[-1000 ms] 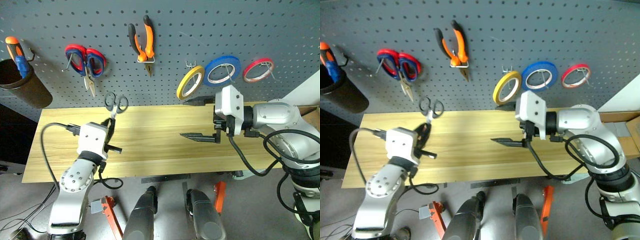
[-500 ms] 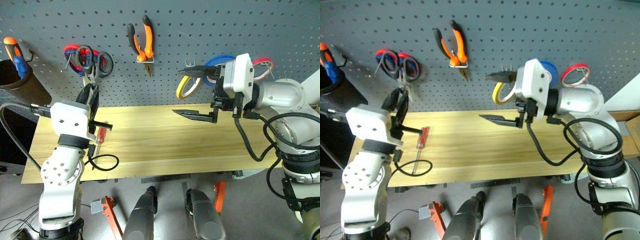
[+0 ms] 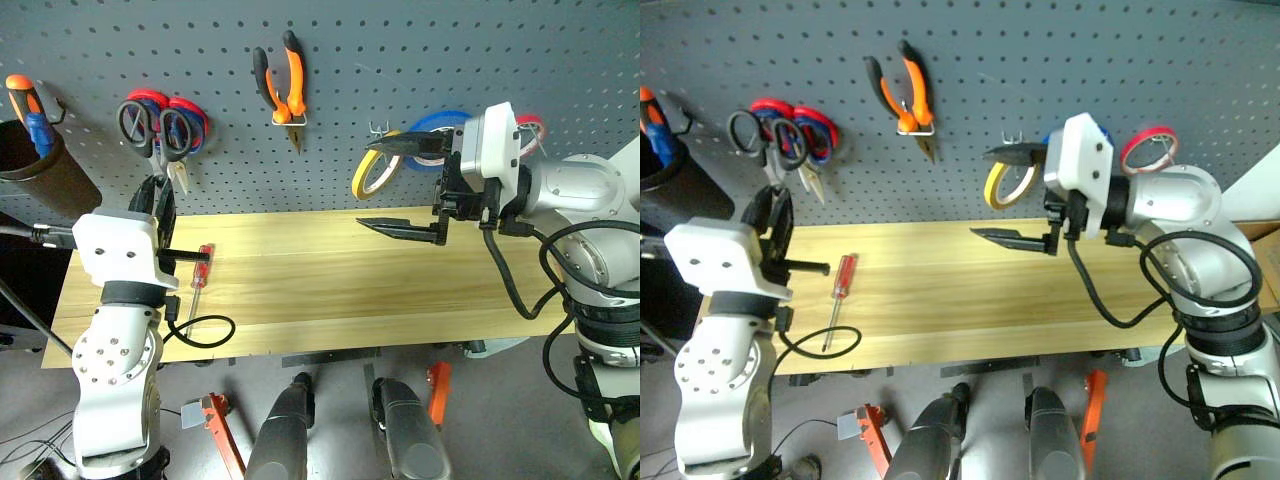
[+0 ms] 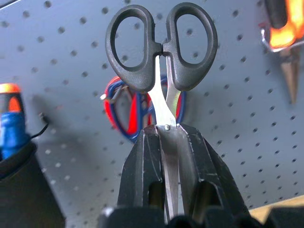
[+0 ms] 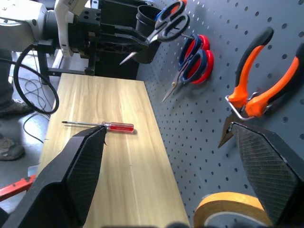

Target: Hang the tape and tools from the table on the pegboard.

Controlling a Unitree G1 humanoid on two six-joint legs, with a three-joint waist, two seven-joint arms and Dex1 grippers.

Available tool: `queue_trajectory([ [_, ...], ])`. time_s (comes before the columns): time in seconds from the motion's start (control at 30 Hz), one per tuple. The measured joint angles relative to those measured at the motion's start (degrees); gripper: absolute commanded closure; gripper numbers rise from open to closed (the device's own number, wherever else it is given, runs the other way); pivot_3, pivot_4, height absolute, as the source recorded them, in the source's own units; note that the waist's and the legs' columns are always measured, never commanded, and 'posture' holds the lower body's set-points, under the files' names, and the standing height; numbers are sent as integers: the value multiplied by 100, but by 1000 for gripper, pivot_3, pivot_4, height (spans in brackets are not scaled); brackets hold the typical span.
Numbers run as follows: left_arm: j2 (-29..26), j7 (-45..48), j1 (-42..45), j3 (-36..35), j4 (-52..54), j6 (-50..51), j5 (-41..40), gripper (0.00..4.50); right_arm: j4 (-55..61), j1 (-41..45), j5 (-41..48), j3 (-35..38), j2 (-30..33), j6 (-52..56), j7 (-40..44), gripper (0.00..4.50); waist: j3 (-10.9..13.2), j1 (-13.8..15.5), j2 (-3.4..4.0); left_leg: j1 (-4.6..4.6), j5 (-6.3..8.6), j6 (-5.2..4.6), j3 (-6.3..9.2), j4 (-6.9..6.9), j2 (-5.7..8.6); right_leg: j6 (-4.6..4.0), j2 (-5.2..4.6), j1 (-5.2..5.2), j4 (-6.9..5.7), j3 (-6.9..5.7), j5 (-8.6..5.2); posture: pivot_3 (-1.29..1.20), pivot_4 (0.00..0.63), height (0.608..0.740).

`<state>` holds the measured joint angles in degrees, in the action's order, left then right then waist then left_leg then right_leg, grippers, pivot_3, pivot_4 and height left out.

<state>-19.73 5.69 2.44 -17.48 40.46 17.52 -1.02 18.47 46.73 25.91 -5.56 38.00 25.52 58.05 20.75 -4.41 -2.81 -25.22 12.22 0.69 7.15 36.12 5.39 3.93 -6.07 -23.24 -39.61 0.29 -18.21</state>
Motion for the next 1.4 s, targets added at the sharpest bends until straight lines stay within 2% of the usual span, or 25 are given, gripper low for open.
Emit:
queue_trajectory([
  [0.37, 220, -220, -132, -263, 164, 256, -46, 4383, -160, -10, -34, -7, 2, -97, 165, 0, -8, 35, -6, 1, -1, 1, -1, 19, 0, 0, 0, -2, -25, -4, 1, -74, 292, 740],
  [0.5, 189, -196, 110, -294, -21, 251, -105, 4383, -195, -10, -64, -14, -5, -119, 169, 0, -9, 72, -6, 0, 0, 1, -1, 44, 0, 0, 1, -2, -37, -7, 2, -82, 297, 740],
  [0.77, 201, -54, 66, -296, -325, 210, -208, 4383, -202, -10, -177, -18, -5, -126, 189, 0, -9, 93, -6, -8, 0, 1, 1, 69, -2, 2, 0, 0, -40, -14, 13, -84, 301, 740],
  [1.4, -181, 325, 422, -212, -1049, -79, -265, 4383, -201, -64, -202, -19, -16, -126, 200, 0, -9, 112, -6, -21, 0, 1, 19, 83, -6, -11, -14, -1, -39, -83, 27, -95, 309, 740],
])
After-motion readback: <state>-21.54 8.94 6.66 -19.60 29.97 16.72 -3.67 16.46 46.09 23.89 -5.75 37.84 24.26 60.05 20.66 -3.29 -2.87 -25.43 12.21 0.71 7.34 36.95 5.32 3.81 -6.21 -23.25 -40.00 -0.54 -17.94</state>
